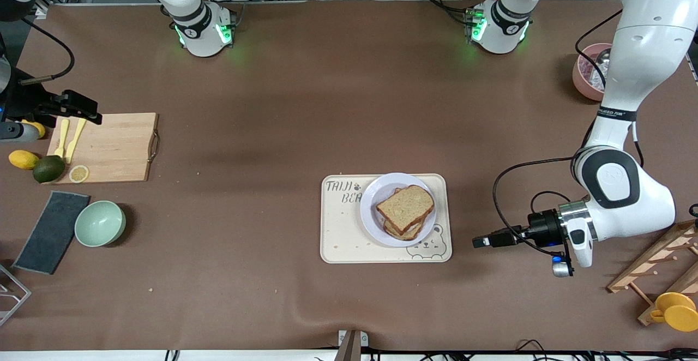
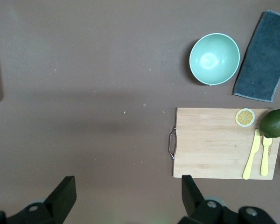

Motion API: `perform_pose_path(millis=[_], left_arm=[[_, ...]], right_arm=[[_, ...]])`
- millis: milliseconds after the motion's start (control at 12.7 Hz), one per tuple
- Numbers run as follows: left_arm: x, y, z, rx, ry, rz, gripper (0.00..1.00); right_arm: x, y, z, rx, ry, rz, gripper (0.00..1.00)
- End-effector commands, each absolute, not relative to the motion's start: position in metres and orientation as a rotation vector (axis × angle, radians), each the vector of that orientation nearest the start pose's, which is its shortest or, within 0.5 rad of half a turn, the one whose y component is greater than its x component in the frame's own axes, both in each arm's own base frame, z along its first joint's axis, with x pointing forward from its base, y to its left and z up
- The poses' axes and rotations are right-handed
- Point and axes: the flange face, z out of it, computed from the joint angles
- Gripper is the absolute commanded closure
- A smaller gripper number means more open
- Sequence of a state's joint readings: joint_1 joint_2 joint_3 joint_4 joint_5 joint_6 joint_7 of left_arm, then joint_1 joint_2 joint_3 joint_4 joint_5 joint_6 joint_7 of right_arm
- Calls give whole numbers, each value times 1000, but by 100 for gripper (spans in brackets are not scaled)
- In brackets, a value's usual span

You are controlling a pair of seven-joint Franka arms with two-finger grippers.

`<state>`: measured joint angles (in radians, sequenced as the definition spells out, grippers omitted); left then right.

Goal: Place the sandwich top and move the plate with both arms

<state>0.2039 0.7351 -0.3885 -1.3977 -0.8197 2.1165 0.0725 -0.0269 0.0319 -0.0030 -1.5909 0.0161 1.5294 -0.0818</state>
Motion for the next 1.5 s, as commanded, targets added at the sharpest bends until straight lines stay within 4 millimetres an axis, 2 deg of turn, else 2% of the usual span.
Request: perform_pose_path(millis=[0, 158, 316, 710, 789, 947, 1025, 1104, 1183, 1341, 1420], left_arm=[[725, -122, 340, 2267, 326, -85, 68], [719, -123, 375, 2364, 277, -55, 68], [700, -126, 415, 2509, 249, -128, 65], [671, -130, 470, 2826, 72, -104, 63], [665, -132, 475, 2924, 4, -100, 63], [648, -155, 483, 3152, -211, -113, 56], [647, -158, 487, 3176, -236, -99, 49], [645, -157, 492, 3177, -239, -92, 35], [646, -153, 492, 3176, -266, -93, 26], [648, -148, 490, 3150, -421, -99, 31], [648, -147, 489, 3146, -431, -102, 28]], right_arm=[[557, -16, 593, -3122, -53, 150, 0], [557, -17, 594, -3122, -53, 150, 0], [558, -16, 592, -3122, -55, 148, 0], [558, -16, 592, -3122, -55, 152, 0], [558, -16, 593, -3122, -55, 150, 0], [558, -16, 591, -3121, -55, 157, 0], [557, -16, 593, -3122, -55, 155, 0], [557, -15, 593, -3122, -57, 155, 0], [558, -16, 591, -3121, -55, 157, 0], [558, -15, 591, -3121, -57, 160, 0], [558, -16, 591, -3121, -55, 160, 0]])
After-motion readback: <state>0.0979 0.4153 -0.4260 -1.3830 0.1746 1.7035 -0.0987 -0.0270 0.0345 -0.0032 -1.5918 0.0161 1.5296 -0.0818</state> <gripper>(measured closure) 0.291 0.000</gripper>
